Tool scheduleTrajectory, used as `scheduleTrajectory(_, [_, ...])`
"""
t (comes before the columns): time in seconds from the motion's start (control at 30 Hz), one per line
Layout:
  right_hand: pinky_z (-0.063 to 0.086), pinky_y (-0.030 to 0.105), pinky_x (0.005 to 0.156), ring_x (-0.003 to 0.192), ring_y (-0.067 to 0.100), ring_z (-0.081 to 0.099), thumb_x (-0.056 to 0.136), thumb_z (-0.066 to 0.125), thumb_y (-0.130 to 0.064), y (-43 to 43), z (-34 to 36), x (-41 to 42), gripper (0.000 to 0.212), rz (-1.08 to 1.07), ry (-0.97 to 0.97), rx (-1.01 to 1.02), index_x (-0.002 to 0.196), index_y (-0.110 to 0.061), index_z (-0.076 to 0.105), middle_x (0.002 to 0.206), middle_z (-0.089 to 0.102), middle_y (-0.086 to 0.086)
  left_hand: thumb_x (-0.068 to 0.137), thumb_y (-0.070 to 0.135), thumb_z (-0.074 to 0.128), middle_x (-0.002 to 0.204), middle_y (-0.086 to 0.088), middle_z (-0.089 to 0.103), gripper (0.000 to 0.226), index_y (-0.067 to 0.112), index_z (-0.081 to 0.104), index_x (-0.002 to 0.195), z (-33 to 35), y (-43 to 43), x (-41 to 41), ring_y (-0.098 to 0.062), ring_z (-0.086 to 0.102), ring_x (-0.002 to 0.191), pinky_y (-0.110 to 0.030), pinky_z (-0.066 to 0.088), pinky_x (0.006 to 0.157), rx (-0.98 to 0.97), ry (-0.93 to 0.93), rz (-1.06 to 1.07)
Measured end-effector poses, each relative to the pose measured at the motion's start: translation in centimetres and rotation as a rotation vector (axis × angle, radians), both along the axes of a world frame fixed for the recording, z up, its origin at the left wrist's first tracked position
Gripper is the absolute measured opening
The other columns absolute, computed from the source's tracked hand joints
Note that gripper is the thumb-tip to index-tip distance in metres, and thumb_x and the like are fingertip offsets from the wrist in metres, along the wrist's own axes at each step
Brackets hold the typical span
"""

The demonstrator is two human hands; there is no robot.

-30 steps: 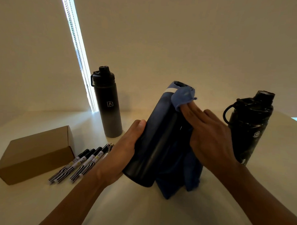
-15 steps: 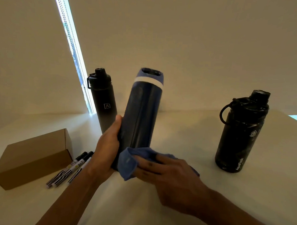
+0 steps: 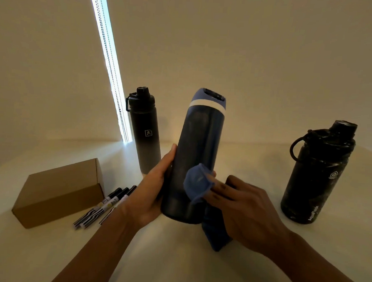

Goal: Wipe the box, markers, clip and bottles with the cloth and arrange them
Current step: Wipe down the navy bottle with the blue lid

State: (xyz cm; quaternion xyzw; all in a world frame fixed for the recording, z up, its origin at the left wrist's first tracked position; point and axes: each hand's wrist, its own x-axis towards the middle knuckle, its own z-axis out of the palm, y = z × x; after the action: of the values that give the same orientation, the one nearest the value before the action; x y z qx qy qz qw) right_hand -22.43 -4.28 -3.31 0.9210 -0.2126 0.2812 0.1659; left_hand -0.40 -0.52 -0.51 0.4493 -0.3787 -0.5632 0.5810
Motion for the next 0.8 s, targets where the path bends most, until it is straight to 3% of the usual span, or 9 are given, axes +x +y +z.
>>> scheduleTrajectory(0.13, [0.060, 0.035, 0.054, 0.074, 0.019, 0.064, 0.067, 0.091, -0.022, -1.2, -0.2, -1.0, 0.080, -0.056, -0.131, -0.043, 0.133, -0.028, 0.047, 0.110, 0.069, 0.003, 0.073, 0.071, 0.067, 0.087, -0.003, 0.081, 0.058, 0.026, 0.065, 0.110, 0.1, 0.6, -1.6, -0.018, 0.079, 0.076, -0.028, 0.062, 0.061, -0.048, -0.052, -0.023])
scheduleTrajectory(0.2, [0.059, 0.036, 0.054, 0.077, 0.019, 0.063, 0.086, 0.065, -0.024, -1.7, 0.3, -1.2, 0.053, -0.081, -0.186, -0.082, 0.136, -0.026, 0.046, 0.118, 0.062, -0.001, 0.092, 0.066, 0.050, 0.097, -0.006, 0.081, 0.051, 0.025, 0.065, 0.118, 0.2, 0.7, -2.0, -0.023, 0.080, 0.085, -0.031, 0.064, 0.066, -0.010, -0.071, -0.063])
scheduleTrajectory(0.23, [0.059, 0.036, 0.055, 0.079, 0.020, 0.062, 0.091, 0.050, -0.025, -1.9, 0.8, -1.3, 0.047, -0.107, -0.217, -0.084, 0.138, -0.025, 0.045, 0.122, 0.055, -0.004, 0.098, 0.064, 0.041, 0.105, -0.010, 0.080, 0.054, 0.023, 0.064, 0.124, 0.1, 0.7, -1.8, -0.028, 0.079, 0.093, -0.036, 0.065, 0.073, 0.016, -0.070, -0.096])
scheduleTrajectory(0.3, [0.060, 0.040, 0.059, 0.084, 0.021, 0.061, 0.095, 0.039, -0.023, -2.8, 2.0, -1.8, 0.049, -0.142, -0.296, -0.055, 0.143, -0.023, 0.042, 0.126, 0.050, -0.004, 0.100, 0.066, 0.035, 0.116, -0.014, 0.077, 0.060, 0.023, 0.060, 0.134, 0.1, 0.8, -1.9, -0.035, 0.076, 0.103, -0.045, 0.064, 0.083, 0.063, -0.086, -0.135])
scheduleTrajectory(0.43, [0.054, 0.036, 0.062, 0.082, 0.022, 0.055, 0.097, 0.037, -0.014, -4.4, 3.3, -2.4, 0.057, -0.156, -0.418, 0.015, 0.154, -0.018, 0.040, 0.125, 0.064, 0.005, 0.096, 0.068, 0.042, 0.117, -0.010, 0.077, 0.059, 0.026, 0.062, 0.132, 0.1, 0.8, -2.0, -0.032, 0.075, 0.108, -0.052, 0.059, 0.096, 0.055, -0.151, -0.133])
scheduleTrajectory(0.5, [0.052, 0.035, 0.063, 0.080, 0.021, 0.053, 0.099, 0.036, -0.018, -4.5, 3.3, -2.4, 0.054, -0.174, -0.421, 0.038, 0.152, -0.016, 0.044, 0.113, 0.068, 0.007, 0.092, 0.067, 0.045, 0.111, -0.006, 0.079, 0.055, 0.029, 0.063, 0.127, 0.0, 0.7, -1.8, -0.028, 0.077, 0.103, -0.046, 0.061, 0.088, 0.035, -0.181, -0.111])
scheduleTrajectory(0.63, [0.051, 0.029, 0.061, 0.077, 0.012, 0.048, 0.097, 0.034, -0.027, -2.3, 1.8, -1.3, 0.053, -0.177, -0.231, 0.095, 0.149, -0.026, 0.044, 0.101, 0.065, 0.001, 0.089, 0.068, 0.046, 0.114, -0.007, 0.078, 0.058, 0.031, 0.060, 0.132, 0.0, 0.6, -1.6, -0.031, 0.076, 0.105, -0.046, 0.062, 0.085, -0.009, -0.127, -0.056])
scheduleTrajectory(0.73, [0.050, 0.020, 0.069, 0.085, 0.004, 0.049, 0.088, 0.052, -0.028, 0.2, 0.4, 0.2, 0.059, -0.047, -0.045, 0.086, 0.146, -0.034, 0.042, 0.120, 0.065, -0.007, 0.086, 0.076, 0.056, 0.114, 0.000, 0.079, 0.067, 0.029, 0.065, 0.131, 0.1, 0.1, -0.8, -0.023, 0.076, 0.103, -0.046, 0.060, 0.089, -0.025, -0.075, 0.018])
scheduleTrajectory(0.8, [0.054, 0.021, 0.082, 0.100, 0.006, 0.059, 0.081, 0.071, -0.022, 1.1, -0.8, 1.1, 0.070, 0.081, -0.006, 0.095, 0.144, -0.034, 0.044, 0.134, 0.061, -0.015, 0.067, 0.085, 0.074, 0.117, -0.004, 0.077, 0.085, 0.027, 0.066, 0.129, 0.3, -0.2, -0.3, -0.023, 0.076, 0.102, -0.047, 0.059, 0.088, -0.032, -0.022, 0.107])
